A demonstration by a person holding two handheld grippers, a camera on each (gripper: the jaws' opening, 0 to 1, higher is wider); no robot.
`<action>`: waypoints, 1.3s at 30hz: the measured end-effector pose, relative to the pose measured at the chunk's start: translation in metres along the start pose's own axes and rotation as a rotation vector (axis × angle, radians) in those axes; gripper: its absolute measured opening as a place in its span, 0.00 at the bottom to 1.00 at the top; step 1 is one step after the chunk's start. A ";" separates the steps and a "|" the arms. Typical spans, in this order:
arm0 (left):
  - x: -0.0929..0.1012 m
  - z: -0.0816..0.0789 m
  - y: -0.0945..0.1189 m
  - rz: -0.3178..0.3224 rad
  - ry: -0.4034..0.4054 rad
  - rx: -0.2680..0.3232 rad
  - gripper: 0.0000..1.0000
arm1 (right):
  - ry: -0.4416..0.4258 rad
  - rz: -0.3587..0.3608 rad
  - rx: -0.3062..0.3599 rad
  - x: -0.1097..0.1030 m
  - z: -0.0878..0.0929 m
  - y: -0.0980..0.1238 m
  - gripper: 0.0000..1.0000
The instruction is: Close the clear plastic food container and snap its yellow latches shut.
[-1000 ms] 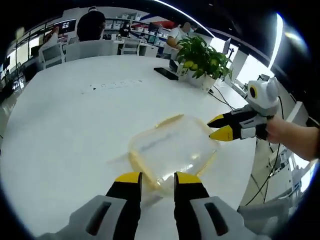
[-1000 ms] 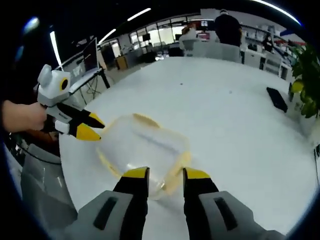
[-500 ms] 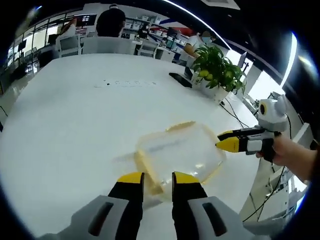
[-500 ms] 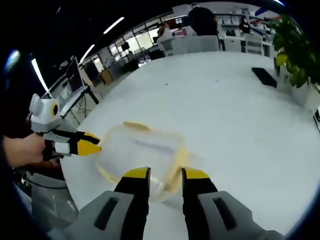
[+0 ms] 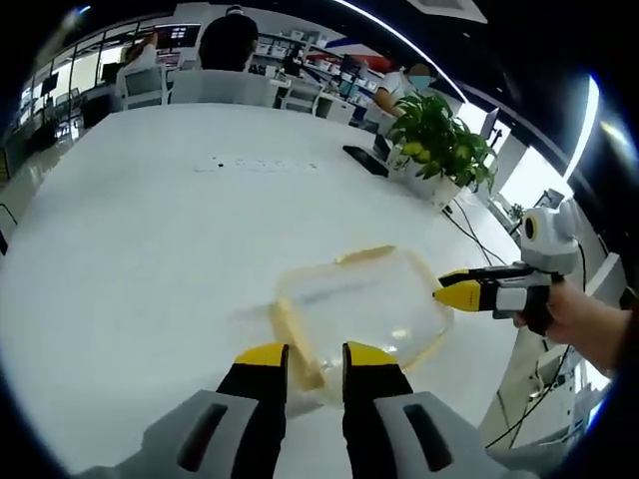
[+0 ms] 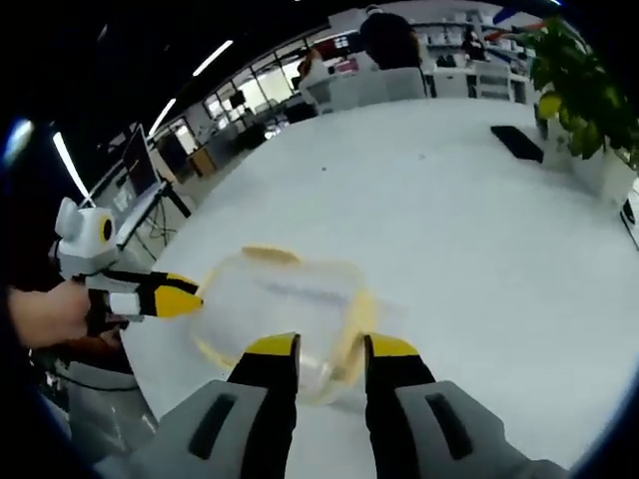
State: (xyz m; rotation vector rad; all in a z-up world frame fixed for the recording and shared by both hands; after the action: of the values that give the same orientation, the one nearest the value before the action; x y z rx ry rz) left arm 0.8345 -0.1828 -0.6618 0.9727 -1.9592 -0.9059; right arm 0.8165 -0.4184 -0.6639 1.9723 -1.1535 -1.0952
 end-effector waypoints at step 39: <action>0.001 -0.001 -0.006 -0.032 0.165 -0.003 0.07 | -0.139 0.080 -0.013 -0.014 0.004 -0.011 0.21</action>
State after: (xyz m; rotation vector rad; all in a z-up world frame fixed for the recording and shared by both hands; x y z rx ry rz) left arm 0.8369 -0.1862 -0.6659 1.0456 -1.8081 -0.8187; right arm 0.8131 -0.4013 -0.6692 1.8474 -1.2834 -1.2100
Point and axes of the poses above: the point that each gripper's makers call its tool centre point, and the gripper's own axes: y roughly backward along the fingers, x roughly to its right, z roughly out of its underside, the point moved 8 cm from there along y, roughly backward along the fingers, and after that the axes turned 15 degrees about -x, right-handed, at the moved point
